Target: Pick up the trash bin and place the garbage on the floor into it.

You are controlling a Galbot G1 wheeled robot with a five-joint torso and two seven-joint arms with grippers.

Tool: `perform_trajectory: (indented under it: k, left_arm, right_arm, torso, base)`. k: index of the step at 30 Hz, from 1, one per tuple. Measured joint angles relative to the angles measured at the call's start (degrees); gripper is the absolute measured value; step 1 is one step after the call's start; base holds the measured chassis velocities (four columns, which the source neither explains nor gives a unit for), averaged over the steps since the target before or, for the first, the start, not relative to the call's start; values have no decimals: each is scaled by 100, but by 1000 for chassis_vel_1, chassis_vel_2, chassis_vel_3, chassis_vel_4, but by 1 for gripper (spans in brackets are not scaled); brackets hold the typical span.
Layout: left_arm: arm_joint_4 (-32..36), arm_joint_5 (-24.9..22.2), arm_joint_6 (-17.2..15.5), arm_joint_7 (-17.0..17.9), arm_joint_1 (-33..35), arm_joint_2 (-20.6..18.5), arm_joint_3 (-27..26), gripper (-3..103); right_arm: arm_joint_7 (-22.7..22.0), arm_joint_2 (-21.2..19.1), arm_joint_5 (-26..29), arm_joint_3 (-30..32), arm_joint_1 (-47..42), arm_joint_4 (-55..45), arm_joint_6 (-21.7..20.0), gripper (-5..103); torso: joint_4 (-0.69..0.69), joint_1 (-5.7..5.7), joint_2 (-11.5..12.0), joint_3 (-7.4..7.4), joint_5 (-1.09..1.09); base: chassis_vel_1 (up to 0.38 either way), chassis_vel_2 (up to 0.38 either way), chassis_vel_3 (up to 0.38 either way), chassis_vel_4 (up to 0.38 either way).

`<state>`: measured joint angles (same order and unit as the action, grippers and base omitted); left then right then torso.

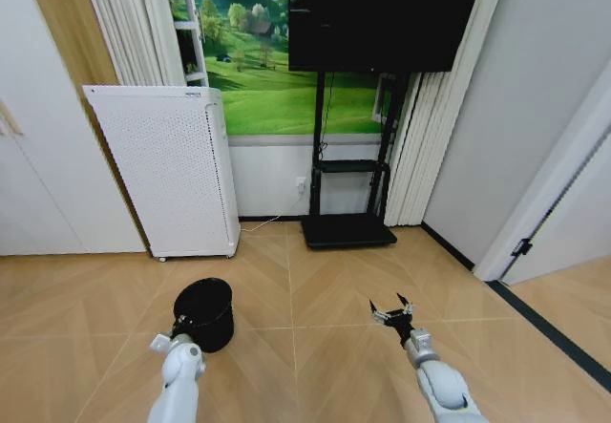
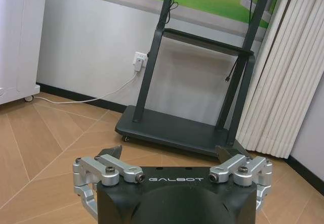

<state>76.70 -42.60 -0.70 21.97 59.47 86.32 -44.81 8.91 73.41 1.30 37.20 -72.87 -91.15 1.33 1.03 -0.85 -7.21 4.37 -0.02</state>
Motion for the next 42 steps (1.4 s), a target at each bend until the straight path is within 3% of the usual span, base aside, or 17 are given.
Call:
perform_trajectory:
  k: [2, 4, 7, 8, 9, 10, 11, 12, 14, 18, 19, 21, 24, 29, 37, 42]
  left_arm:
    - [65, 79, -9, -64, 20, -4, -8, 40]
    - [315, 484, -11, -385, 110, -10, -32, 45]
    - [450, 721, -5, -594, 165, -11, -42, 51]
    - [672, 1172, 49, -1080, 262, -12, -67, 62]
    - [813, 1445, 102, -1414, 328, -14, -77, 62]
    - [1115, 1884, 116, -1960, 468, -25, -79, 72]
    - [1115, 1884, 116, -1960, 468, -25, -79, 72]
    - [1327, 2116, 64, -2229, 563, -34, -71, 72]
    - [1760, 2436, -229, -2586, 731, -36, -15, 84]
    - [1894, 2514, -330, -2693, 786, -49, 24, 88]
    - [2185, 2719, -511, -2936, 917, -147, 128, 97]
    - [2313, 2840, -612, -3066, 975, -199, 173, 99]
    - [2627, 3061, -885, -3702, 1120, -275, 192, 100]
    - [2587, 3178, -852, -3956, 1169, -264, 243, 100]
    - [2619, 3248, -887, -3840, 1186, -255, 228, 100]
    - [2681, 3249, -918, -3706, 1224, -229, 200, 100]
  right_arm:
    - [-1, -1, 2, 0, -4, -16, -19, 100]
    - [-20, -1, 19, -8, 0, -32, -57, 100]
    - [-36, 4, 28, -11, 9, -40, -68, 100]
    - [-60, 26, 32, -13, 18, -43, -76, 100]
    - [-79, 46, 34, -13, 19, -45, -80, 100]
    - [-103, 74, 37, -5, 12, -62, -94, 100]
    - [-103, 74, 37, -5, 12, -62, -94, 100]
    - [-127, 90, 40, 3, 0, -72, -99, 100]
    - [-165, 124, 50, 29, -24, -96, -105, 100]
    - [-174, 139, 55, 42, -30, -109, -106, 100]
    - [-228, 170, 74, 74, -38, -134, -114, 100]
    - [-278, 207, 89, 107, -42, -149, -118, 100]
    - [-324, 400, 113, 255, 18, -54, -83, 100]
    - [-337, 458, 105, 280, 127, 39, -2, 100]
    - [-340, 435, 106, 277, 231, 110, 20, 100]
    - [-332, 388, 163, 210, 318, 177, 28, 100]
  torso:
    - [0, 0, 0, 0, 1]
    - [0, 0, 1, 0, 2]
    - [0, 0, 0, 0, 2]
    - [0, 0, 0, 0, 2]
    - [0, 0, 0, 0, 3]
    - [0, 0, 0, 0, 3]
    - [0, 0, 0, 0, 3]
    - [0, 0, 0, 0, 2]
    - [0, 0, 0, 0, 3]
    - [0, 0, 0, 0, 3]
    - [0, 0, 0, 0, 2]
    - [1, 0, 0, -1, 4]
    - [0, 0, 0, 0, 5]
    - [-1, -14, -38, 23, 3]
    - [-1, -33, -92, 60, 2]
    - [-1, -55, -241, 185, 3]
  base:
    - [0, 0, 0, 0]
    - [0, 0, 0, 0]
    - [0, 0, 0, 0]
    - [0, 0, 0, 0]
    - [0, 0, 0, 0]
    - [0, 0, 0, 0]
    - [0, 0, 0, 0]
    - [0, 0, 0, 0]
    - [0, 0, 0, 0]
    - [0, 0, 0, 0]
    - [0, 0, 0, 0]
    - [0, 0, 0, 0]
    - [0, 0, 0, 0]
    - [0, 0, 0, 0]
    - [0, 0, 0, 0]
    - [0, 0, 0, 0]
